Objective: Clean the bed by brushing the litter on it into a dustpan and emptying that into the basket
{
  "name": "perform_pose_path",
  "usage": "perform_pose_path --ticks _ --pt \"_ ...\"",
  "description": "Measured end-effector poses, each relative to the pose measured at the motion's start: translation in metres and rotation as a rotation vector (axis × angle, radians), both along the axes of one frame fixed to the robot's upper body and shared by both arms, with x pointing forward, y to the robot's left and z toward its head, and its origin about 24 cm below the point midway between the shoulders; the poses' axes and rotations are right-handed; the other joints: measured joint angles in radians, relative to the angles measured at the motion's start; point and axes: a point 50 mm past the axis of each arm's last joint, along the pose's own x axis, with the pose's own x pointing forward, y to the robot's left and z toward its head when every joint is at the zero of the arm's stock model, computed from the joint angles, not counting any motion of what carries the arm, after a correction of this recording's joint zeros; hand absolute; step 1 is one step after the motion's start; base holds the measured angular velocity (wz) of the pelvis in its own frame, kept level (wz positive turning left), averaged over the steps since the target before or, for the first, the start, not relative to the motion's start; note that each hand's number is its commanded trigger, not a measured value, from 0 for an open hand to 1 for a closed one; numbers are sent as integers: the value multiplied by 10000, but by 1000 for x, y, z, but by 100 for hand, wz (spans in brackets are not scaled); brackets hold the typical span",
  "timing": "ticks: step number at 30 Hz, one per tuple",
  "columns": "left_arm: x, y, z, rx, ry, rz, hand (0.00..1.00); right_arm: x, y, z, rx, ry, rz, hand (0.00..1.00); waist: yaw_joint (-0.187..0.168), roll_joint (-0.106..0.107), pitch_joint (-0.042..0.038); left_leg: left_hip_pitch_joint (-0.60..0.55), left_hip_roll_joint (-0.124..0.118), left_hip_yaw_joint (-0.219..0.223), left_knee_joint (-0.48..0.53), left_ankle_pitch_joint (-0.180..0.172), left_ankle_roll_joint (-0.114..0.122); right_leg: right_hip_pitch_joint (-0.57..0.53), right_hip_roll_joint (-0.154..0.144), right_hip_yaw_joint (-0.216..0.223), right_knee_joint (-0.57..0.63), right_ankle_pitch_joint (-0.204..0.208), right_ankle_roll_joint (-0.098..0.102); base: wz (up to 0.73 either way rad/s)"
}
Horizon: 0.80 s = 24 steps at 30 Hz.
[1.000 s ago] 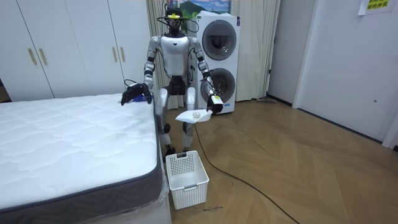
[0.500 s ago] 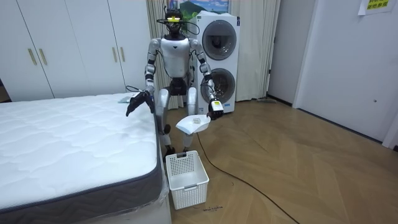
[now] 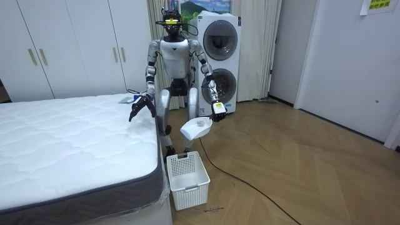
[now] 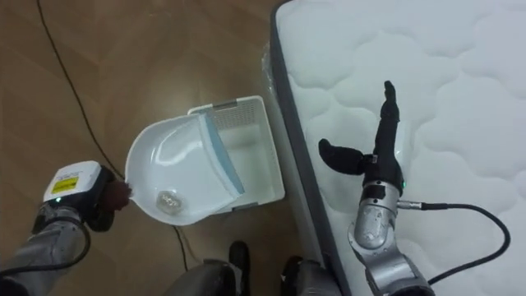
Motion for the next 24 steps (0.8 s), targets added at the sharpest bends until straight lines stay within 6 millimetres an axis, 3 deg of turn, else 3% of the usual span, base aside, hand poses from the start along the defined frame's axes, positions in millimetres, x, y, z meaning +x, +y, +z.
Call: perform_pose_path --ticks 6,13,17,19,24 --pt "23 17 31 992 -323 -113 100 2 0 3 -77 293 58 0 -5 451 -20 -385 -49 38 237 -13 19 -510 -94 82 359 -24 24 1" --pt "23 43 49 1828 -193 241 100 3 -10 9 -441 353 151 0 -76 944 -34 -437 -192 390 324 -16 22 -921 -326 538 955 -225 48 -4" --pt "19 49 47 1870 111 690 100 3 -17 12 -666 325 59 0 -103 1252 0 -434 -240 779 397 -15 26 -1255 -337 1132 1368 -315 107 -13" --pt "16 52 44 1613 318 952 100 3 -21 13 -859 370 159 0 -210 1635 3 -433 -253 889 452 -29 42 -1364 -353 1309 1534 -337 94 -11" --pt "15 56 44 1488 495 1165 100 2 -23 16 -1033 356 411 0 -320 1942 -14 -350 -259 1338 503 -21 24 -1582 -350 1875 1990 -599 24 -11"
